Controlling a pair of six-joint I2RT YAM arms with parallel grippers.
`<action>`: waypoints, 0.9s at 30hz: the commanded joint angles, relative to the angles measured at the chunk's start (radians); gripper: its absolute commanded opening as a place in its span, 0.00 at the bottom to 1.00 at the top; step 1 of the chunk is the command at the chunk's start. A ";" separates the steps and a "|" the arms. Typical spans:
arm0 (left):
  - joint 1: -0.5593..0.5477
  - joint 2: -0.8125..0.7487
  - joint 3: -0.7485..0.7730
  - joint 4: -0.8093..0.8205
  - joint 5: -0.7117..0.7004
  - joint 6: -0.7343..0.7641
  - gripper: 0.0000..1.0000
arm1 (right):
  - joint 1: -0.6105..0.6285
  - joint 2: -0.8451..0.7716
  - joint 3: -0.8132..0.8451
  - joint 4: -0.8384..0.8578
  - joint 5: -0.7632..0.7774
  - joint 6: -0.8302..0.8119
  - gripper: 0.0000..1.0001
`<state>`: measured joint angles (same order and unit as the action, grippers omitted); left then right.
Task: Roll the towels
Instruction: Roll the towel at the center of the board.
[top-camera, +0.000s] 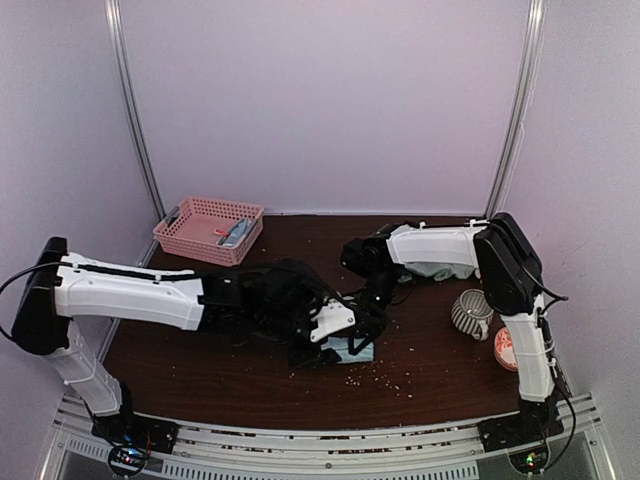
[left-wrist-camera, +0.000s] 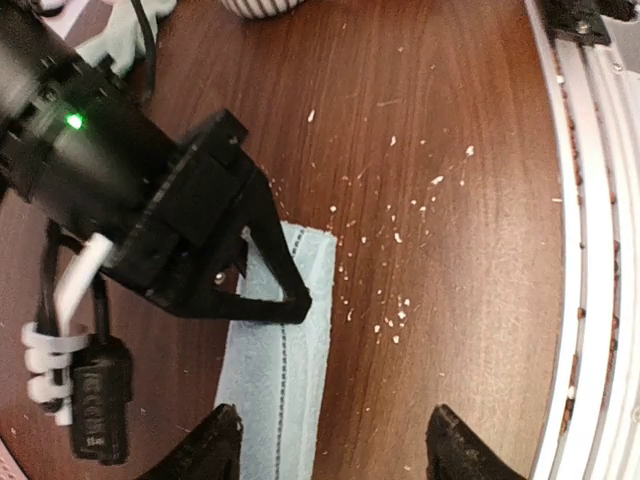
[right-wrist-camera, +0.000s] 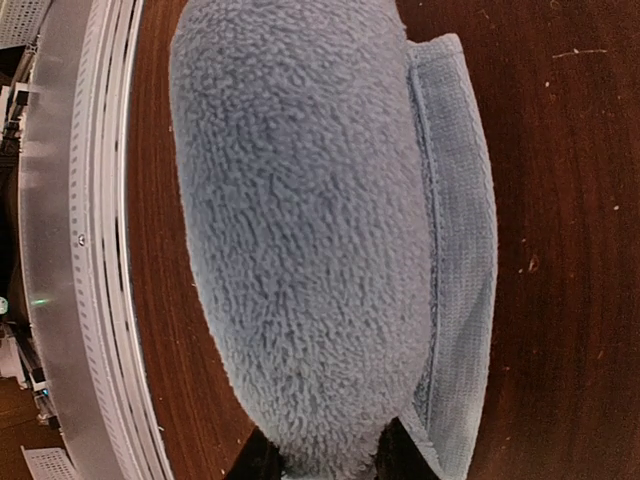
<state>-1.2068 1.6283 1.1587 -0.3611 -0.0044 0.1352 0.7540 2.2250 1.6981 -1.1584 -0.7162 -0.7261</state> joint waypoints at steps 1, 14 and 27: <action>-0.042 0.129 0.094 -0.075 -0.136 0.102 0.67 | 0.015 0.147 -0.044 -0.084 0.071 0.006 0.15; -0.050 0.347 0.186 -0.029 -0.259 0.249 0.67 | 0.015 0.182 0.000 -0.113 0.048 -0.001 0.16; -0.050 0.460 0.211 -0.050 -0.261 0.236 0.59 | 0.008 0.188 0.020 -0.135 0.012 -0.011 0.16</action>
<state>-1.2579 2.0277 1.3514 -0.4267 -0.2493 0.3561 0.7494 2.3196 1.7550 -1.3319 -0.8684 -0.7326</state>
